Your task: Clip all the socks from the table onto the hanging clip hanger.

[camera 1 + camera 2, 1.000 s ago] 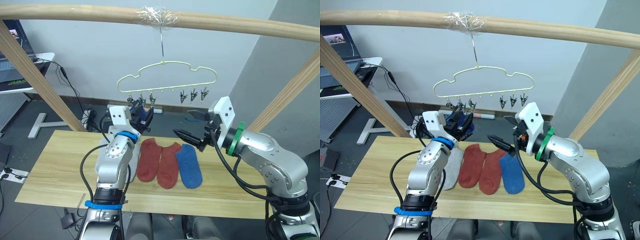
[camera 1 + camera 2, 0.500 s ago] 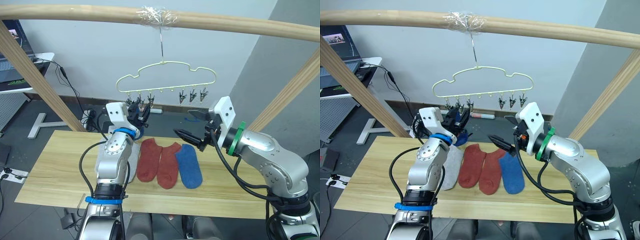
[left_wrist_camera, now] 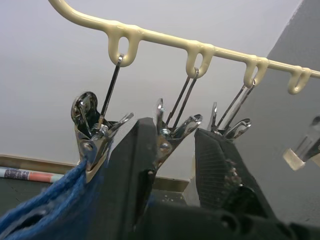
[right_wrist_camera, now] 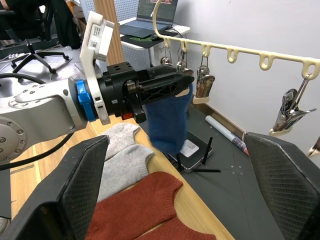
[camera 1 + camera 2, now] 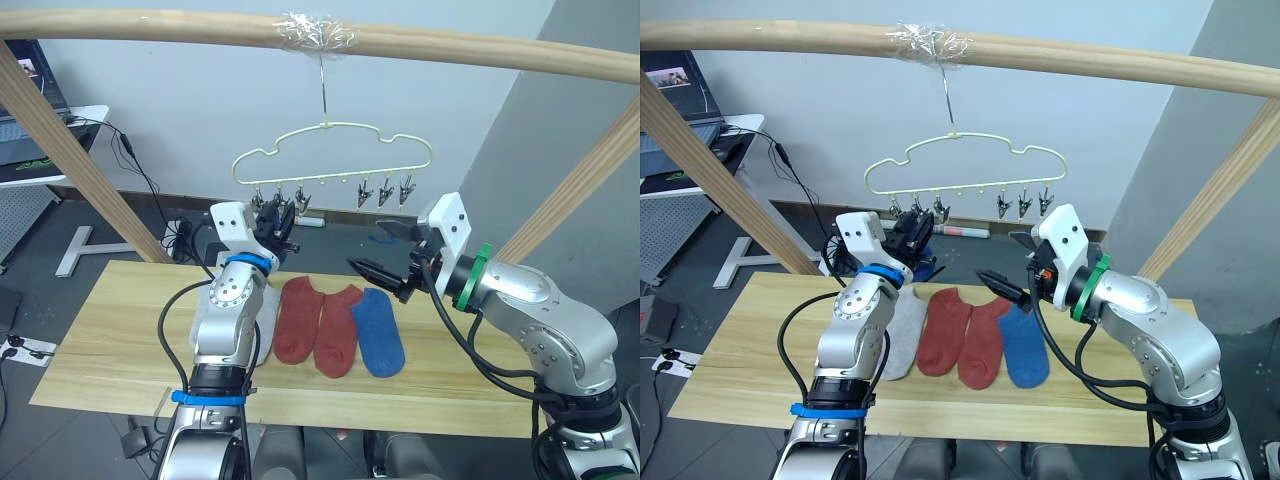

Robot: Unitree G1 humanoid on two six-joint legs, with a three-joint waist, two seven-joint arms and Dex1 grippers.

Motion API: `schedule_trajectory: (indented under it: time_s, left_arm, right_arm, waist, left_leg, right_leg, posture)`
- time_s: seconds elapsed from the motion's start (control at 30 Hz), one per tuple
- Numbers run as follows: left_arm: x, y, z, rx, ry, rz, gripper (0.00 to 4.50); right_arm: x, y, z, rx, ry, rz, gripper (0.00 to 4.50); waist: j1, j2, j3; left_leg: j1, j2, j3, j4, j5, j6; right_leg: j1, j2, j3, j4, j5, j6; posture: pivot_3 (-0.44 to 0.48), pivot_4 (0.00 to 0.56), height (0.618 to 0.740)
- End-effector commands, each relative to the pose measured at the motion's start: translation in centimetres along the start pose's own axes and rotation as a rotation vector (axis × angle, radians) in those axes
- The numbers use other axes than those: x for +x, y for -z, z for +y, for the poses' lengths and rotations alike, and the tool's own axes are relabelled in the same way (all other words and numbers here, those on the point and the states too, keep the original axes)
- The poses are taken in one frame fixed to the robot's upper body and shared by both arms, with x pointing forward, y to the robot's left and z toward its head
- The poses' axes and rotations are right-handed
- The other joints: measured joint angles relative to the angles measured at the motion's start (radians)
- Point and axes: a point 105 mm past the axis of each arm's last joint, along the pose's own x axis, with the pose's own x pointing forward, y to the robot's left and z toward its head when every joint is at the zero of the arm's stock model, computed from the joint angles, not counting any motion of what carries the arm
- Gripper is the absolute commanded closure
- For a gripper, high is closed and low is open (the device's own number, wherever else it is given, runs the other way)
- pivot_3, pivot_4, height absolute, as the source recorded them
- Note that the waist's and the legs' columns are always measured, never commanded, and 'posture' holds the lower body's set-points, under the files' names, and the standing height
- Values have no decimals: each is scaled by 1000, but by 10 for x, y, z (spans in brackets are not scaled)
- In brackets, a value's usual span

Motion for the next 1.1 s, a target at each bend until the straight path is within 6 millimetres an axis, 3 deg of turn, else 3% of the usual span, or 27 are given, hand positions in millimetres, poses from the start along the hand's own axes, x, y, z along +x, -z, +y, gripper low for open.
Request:
schedule_trajectory:
  time_s: [0.03, 0.8, 1.0, 1.1]
  left_arm:
    - [5, -16, -3, 16, 7, -61, 2825]
    - [11, -25, 0, 54, -3, -91, 2825]
    - [11, -25, -2, 52, 6, -98, 4050]
    - [11, -24, -2, 48, 6, -96, 4356]
  right_arm:
    - [-4, -14, 3, -46, 1, -48, 0]
    - [-4, -15, 2, -42, 3, -49, 0]
    - [-4, -15, 2, -41, 2, -47, 0]
    - [-4, -14, 2, -38, 3, -47, 0]
  waist:
    - [0, 0, 0]
    - [0, 0, 0]
    - [0, 0, 0]
    - [0, 0, 0]
  left_leg:
    - [0, 0, 0, 0, 0, 0]
    - [0, 0, 0, 0, 0, 0]
    - [0, 0, 0, 0, 0, 0]
    - [0, 0, 0, 0, 0, 0]
  right_leg:
    - [0, 0, 0, 0, 0, 0]
    - [0, 0, 0, 0, 0, 0]
    - [0, 0, 0, 0, 0, 0]
    - [0, 0, 0, 0, 0, 0]
  posture:
    - [130, 174, 740]
    - [130, 179, 740]
    - [131, 178, 740]
    - [132, 178, 740]
